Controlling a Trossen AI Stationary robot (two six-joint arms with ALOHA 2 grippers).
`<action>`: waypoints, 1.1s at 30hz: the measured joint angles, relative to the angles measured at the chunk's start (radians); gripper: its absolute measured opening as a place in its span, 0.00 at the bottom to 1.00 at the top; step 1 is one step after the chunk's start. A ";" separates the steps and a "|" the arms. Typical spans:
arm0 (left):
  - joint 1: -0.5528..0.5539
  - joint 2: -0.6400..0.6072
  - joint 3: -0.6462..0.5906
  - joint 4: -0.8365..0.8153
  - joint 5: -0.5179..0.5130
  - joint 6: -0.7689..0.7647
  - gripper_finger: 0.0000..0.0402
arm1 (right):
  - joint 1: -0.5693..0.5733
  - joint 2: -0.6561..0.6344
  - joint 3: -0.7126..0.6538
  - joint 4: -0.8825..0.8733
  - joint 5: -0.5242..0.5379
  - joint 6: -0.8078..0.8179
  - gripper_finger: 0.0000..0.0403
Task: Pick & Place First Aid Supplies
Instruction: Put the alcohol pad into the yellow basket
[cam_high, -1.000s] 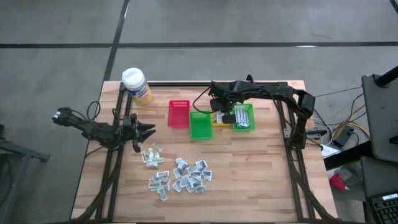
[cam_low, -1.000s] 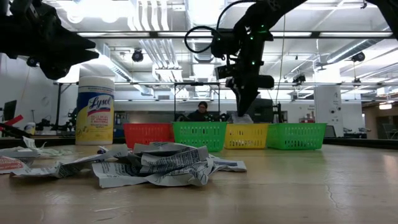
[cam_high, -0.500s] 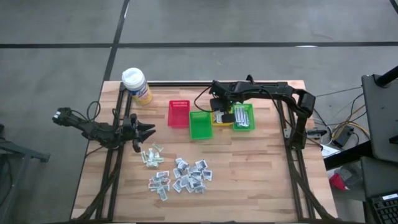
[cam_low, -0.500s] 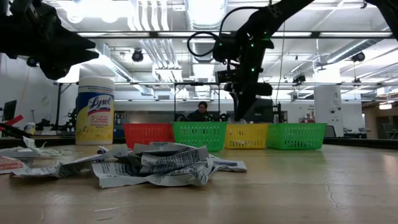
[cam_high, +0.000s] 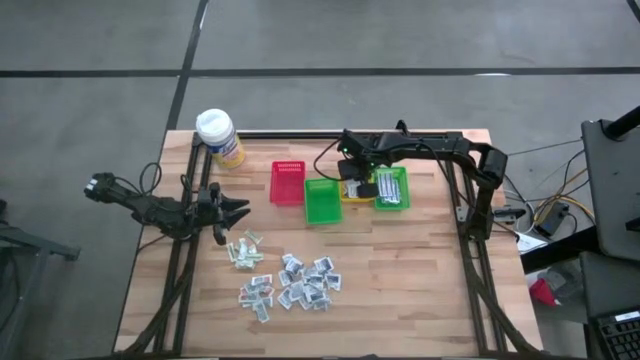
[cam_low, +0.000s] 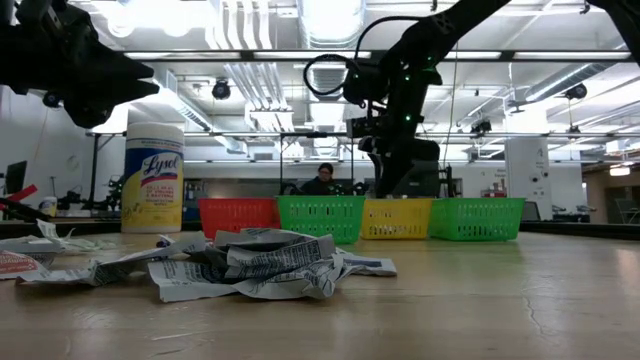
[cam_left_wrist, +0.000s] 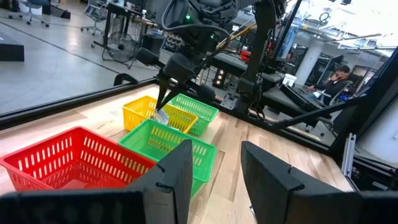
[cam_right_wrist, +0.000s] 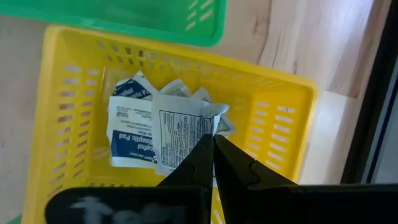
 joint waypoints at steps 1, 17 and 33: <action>0.000 0.000 0.000 0.000 0.000 0.000 0.33 | 0.000 0.000 -0.004 0.001 0.000 0.000 0.02; 0.000 0.000 0.000 0.000 0.000 0.008 0.33 | 0.000 0.001 -0.027 0.023 -0.012 0.005 0.04; 0.000 0.000 0.000 0.000 0.000 0.008 0.33 | 0.004 -0.018 0.054 -0.040 0.037 0.053 0.23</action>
